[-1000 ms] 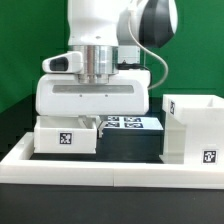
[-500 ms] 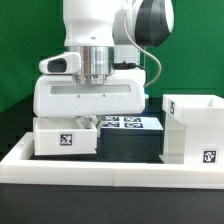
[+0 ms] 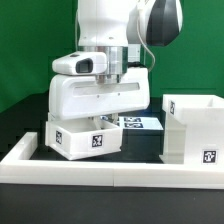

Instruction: Assemble drawer

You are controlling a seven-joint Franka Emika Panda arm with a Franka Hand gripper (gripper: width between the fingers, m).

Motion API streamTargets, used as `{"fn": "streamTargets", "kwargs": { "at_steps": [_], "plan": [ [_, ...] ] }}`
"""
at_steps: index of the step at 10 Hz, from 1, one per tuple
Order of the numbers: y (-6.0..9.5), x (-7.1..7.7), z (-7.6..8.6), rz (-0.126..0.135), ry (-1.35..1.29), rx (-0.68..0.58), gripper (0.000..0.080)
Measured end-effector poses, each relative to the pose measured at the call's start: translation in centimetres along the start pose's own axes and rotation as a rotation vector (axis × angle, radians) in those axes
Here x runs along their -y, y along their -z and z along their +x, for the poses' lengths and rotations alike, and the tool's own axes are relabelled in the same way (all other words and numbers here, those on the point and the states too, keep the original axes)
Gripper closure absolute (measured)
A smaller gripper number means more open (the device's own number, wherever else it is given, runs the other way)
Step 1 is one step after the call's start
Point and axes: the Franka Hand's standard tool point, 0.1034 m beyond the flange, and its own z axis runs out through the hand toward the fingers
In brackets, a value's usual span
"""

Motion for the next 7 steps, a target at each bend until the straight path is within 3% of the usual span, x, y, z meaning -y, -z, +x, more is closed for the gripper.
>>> {"fn": "streamTargets", "kwargs": {
  "at_steps": [5, 7],
  "plan": [
    [-0.3, -0.23, -0.74, -0.008, 0.352, 0.021, 0.0758],
    [-0.5, 0.57, -0.31, 0.008, 0.485, 0.039, 0.0758]
  ]
}}
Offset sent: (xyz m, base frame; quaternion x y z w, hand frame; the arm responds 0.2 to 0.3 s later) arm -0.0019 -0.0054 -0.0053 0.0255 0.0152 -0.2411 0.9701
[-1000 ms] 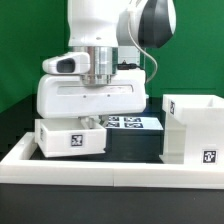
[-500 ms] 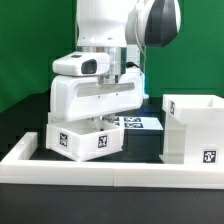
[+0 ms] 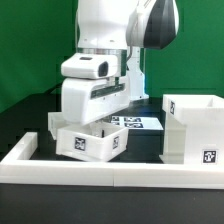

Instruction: Assemble drawer

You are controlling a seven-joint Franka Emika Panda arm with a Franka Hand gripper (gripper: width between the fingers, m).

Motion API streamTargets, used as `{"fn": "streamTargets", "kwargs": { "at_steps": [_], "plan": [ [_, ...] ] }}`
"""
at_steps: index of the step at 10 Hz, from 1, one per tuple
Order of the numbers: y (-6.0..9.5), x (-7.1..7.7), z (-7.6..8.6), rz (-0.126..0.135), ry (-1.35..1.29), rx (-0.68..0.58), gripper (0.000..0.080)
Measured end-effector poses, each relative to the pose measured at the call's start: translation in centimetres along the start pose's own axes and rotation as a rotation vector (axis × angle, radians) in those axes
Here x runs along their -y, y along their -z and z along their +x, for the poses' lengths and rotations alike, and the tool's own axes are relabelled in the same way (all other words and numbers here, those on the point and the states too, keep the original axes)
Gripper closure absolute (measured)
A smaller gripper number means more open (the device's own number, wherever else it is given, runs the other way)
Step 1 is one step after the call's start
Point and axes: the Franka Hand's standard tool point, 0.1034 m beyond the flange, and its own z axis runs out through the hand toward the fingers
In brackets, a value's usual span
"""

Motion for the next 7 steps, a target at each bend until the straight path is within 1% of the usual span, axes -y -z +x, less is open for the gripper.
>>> {"fn": "streamTargets", "kwargs": {
  "at_steps": [1, 3, 4, 5, 6, 7],
  "plan": [
    [0.0, 0.0, 0.1, -0.001, 0.066, 0.006, 0.0758],
    [-0.1, -0.1, -0.5, -0.001, 0.184, 0.017, 0.0758],
    [-0.2, -0.1, -0.7, 0.001, 0.215, 0.02, 0.0758],
    [-0.8, 0.1, -1.2, 0.009, 0.234, 0.022, 0.0758],
    [-0.9, 0.3, -0.6, 0.013, 0.231, 0.023, 0.0758],
    [-0.9, 0.7, 0.4, 0.026, 0.242, 0.023, 0.0758]
  ]
}}
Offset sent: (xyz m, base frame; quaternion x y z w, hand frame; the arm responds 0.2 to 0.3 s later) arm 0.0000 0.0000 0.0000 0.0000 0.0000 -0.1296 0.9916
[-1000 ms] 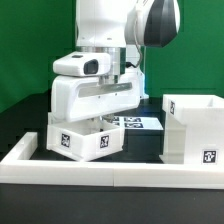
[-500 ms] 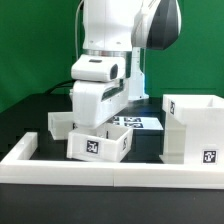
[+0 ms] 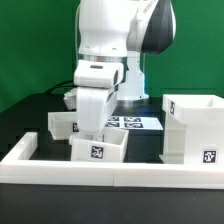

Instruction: Assemble drawer

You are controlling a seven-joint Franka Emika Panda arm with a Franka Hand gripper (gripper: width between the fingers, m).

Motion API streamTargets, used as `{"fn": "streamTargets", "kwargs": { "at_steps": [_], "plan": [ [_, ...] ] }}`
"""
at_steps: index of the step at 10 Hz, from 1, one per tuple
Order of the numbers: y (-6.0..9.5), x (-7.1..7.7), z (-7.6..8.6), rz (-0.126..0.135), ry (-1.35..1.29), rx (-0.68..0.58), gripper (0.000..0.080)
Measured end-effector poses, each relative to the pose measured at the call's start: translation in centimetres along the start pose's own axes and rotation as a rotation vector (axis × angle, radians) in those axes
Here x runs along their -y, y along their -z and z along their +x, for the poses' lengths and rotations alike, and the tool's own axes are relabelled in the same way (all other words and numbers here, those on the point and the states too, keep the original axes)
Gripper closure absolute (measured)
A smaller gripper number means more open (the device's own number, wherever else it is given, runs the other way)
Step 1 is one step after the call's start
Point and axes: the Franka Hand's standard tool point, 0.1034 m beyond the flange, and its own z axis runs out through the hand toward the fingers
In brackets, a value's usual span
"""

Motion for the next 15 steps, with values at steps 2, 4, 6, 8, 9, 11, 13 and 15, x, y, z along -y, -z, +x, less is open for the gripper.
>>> {"fn": "streamTargets", "kwargs": {
  "at_steps": [2, 4, 6, 8, 9, 11, 13, 15],
  "plan": [
    [0.1, 0.2, 1.9, 0.022, -0.025, -0.004, 0.0758],
    [0.1, 0.0, 2.4, 0.013, -0.034, -0.007, 0.0758],
    [0.0, 0.0, 2.2, 0.014, -0.037, -0.007, 0.0758],
    [-0.3, 0.2, 2.4, 0.021, 0.001, -0.007, 0.0758],
    [-0.2, 0.2, 3.0, 0.026, 0.015, -0.01, 0.0758],
    [-0.1, -0.3, 3.9, 0.053, 0.076, -0.011, 0.0758],
    [-0.1, -0.4, 4.0, 0.054, 0.082, -0.009, 0.0758],
    [-0.1, -0.5, 4.0, 0.044, 0.082, -0.01, 0.0758]
  ]
}}
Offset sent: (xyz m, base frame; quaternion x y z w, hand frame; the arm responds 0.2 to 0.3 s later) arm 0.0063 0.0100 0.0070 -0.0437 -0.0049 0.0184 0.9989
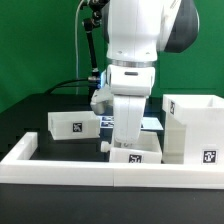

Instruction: Assemble drawer

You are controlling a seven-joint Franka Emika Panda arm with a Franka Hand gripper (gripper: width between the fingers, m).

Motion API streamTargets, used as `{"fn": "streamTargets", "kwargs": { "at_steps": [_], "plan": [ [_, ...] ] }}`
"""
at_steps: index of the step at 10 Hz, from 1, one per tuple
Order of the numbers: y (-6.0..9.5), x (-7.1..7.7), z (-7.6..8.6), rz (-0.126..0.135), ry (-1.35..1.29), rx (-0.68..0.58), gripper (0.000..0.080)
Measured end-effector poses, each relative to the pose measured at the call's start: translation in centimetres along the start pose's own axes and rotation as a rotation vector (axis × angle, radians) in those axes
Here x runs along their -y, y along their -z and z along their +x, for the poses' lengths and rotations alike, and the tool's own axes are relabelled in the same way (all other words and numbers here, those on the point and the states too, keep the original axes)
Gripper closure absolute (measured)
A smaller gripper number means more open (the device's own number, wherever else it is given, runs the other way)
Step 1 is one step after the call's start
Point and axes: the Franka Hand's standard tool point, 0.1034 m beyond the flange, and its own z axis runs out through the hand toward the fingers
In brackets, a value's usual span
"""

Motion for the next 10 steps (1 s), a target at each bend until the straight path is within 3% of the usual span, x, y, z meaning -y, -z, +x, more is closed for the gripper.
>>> {"fn": "streamTargets", "kwargs": {
  "at_steps": [1, 2, 3, 10],
  "plan": [
    [-0.2, 0.0, 0.3, -0.032, 0.007, -0.003, 0.0758],
    [-0.2, 0.1, 1.0, -0.027, 0.0, -0.005, 0.0758],
    [0.0, -0.2, 1.5, -0.046, -0.003, -0.008, 0.0758],
    [0.0, -0.4, 1.6, -0.038, -0.011, -0.005, 0.0758]
  ]
}}
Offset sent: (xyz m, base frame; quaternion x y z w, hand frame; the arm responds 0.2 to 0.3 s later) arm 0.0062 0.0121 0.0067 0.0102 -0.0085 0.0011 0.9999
